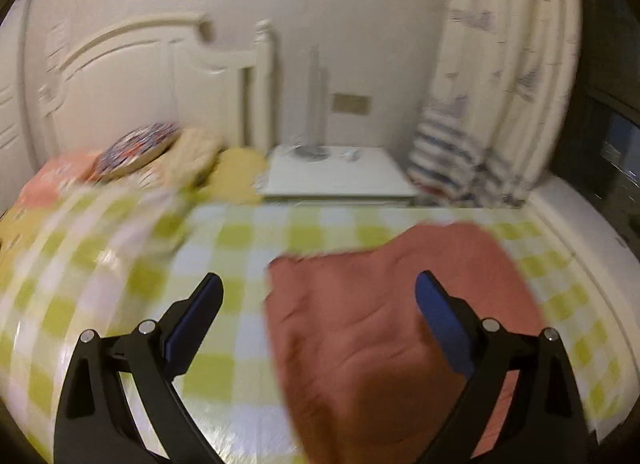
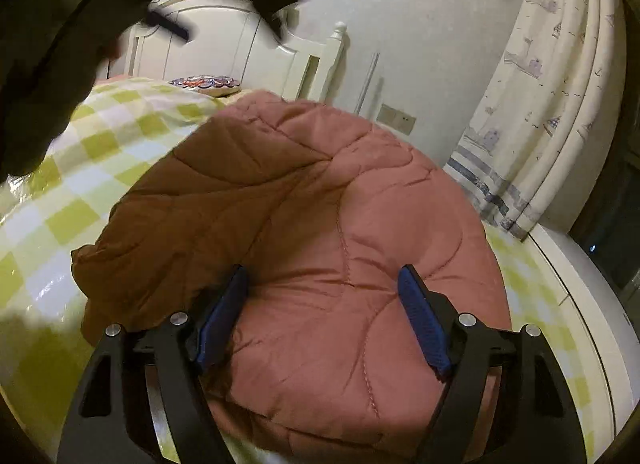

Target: Fold large clothes

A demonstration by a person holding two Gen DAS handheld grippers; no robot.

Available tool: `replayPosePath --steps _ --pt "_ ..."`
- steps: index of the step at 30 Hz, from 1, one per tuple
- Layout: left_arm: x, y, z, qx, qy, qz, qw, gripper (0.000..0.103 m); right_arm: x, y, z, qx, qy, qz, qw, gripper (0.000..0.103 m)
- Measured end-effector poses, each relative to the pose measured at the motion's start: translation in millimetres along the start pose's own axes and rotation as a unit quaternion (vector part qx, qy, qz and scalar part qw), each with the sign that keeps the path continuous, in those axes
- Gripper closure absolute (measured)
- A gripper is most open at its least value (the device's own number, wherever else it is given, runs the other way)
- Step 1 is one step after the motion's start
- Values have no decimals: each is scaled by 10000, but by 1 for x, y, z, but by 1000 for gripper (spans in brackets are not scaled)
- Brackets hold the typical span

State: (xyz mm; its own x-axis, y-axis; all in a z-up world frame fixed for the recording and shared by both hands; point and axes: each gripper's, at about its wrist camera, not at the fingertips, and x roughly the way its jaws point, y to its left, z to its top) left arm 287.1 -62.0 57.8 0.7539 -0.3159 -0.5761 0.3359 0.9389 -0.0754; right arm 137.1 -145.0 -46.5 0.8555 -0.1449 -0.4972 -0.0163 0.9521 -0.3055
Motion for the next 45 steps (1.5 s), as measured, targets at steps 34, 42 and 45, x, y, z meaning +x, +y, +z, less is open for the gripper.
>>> replayPosePath --steps 34,42,45 --pt "120 -10 -7 15 750 245 9969 2 -39 -54 -5 192 21 150 9997 25" --pt "-54 17 -23 -529 -798 671 9931 2 -101 -95 -14 912 -505 11 9946 12" --pt "-100 8 -56 -295 -1071 1220 9863 2 -103 -103 -20 1216 -433 72 9916 12"
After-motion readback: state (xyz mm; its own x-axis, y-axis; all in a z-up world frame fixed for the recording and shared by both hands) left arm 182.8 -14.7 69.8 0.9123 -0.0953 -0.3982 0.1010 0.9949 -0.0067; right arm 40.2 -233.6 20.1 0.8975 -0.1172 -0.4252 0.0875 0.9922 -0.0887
